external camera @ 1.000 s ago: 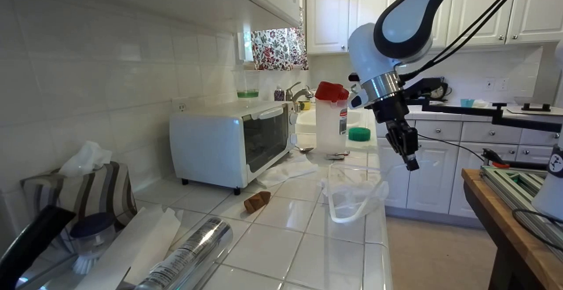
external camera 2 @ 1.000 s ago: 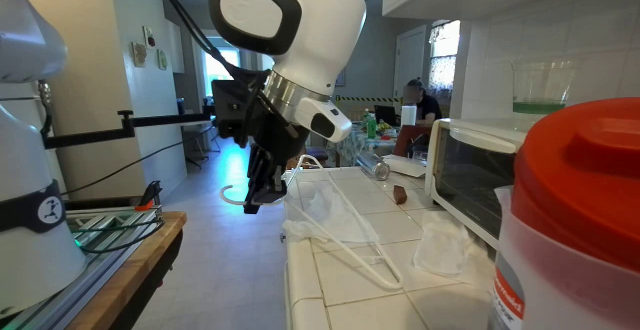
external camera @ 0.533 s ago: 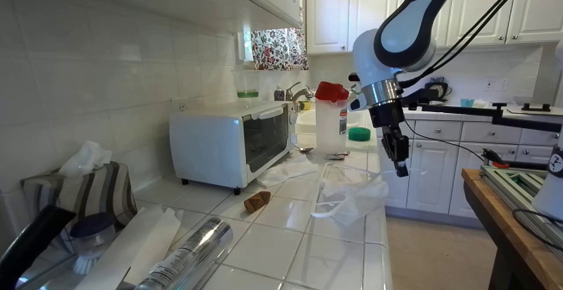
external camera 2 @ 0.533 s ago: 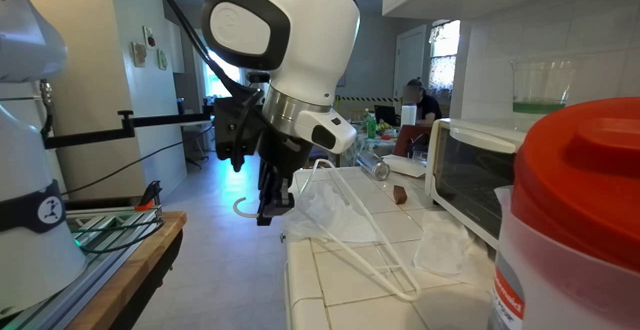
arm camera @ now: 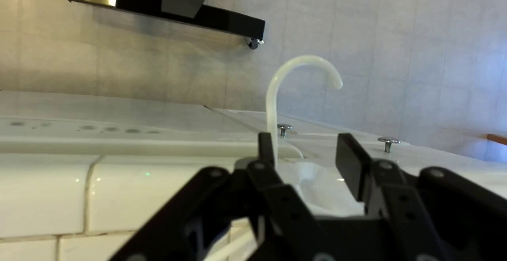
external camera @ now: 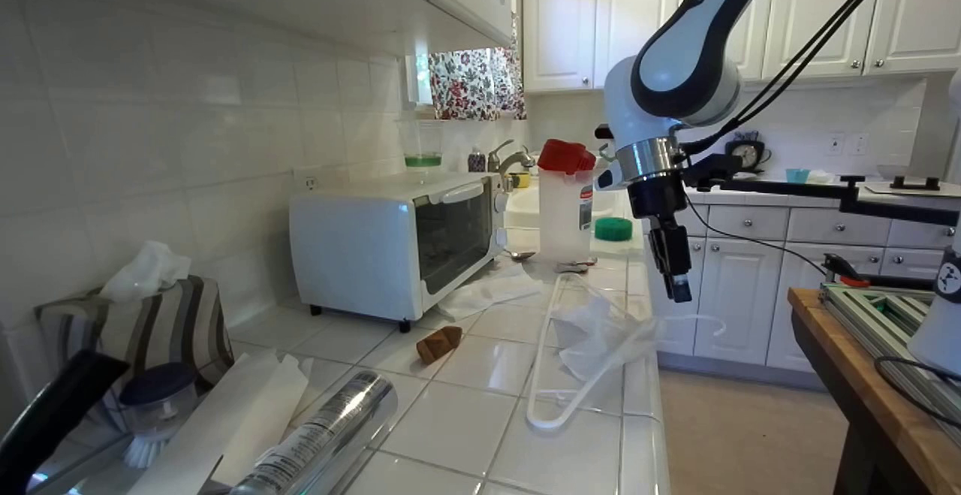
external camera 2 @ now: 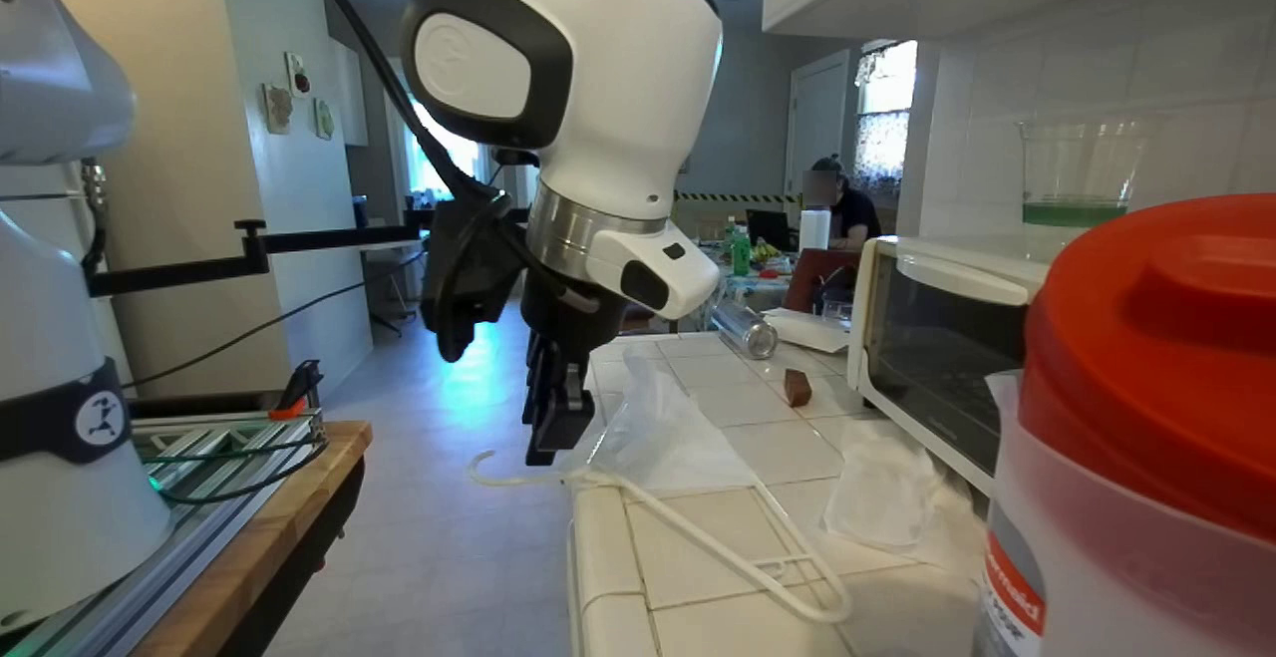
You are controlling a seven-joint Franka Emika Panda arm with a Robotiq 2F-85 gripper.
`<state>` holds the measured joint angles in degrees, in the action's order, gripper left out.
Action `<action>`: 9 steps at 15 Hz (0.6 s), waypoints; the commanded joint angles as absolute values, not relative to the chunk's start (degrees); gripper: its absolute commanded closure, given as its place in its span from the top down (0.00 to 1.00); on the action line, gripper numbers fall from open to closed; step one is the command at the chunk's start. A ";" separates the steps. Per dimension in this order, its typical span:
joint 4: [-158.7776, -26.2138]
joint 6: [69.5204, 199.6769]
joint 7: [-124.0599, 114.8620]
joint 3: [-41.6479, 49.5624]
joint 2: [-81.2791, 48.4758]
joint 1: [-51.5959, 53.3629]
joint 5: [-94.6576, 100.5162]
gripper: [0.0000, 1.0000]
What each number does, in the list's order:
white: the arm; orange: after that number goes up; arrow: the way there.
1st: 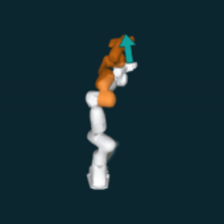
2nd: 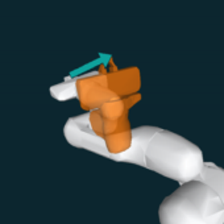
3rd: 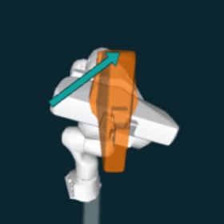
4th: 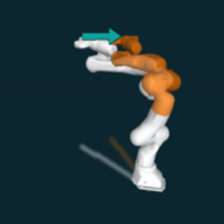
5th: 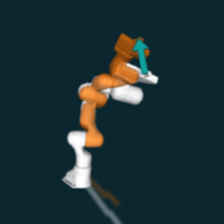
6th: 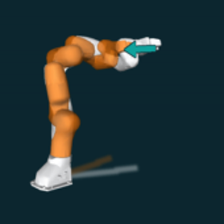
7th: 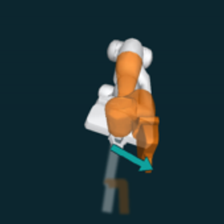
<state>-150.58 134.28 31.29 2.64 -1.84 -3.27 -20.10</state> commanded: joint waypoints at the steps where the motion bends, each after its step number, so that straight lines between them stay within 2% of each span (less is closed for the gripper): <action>1: -149.85 134.76 32.79 2.67 -1.43 -3.75 -22.36 0.79; 4: -148.01 136.54 34.64 2.94 0.45 -3.86 -21.63 0.99; 9: -144.29 143.82 32.48 4.57 -0.75 -4.43 -23.87 1.00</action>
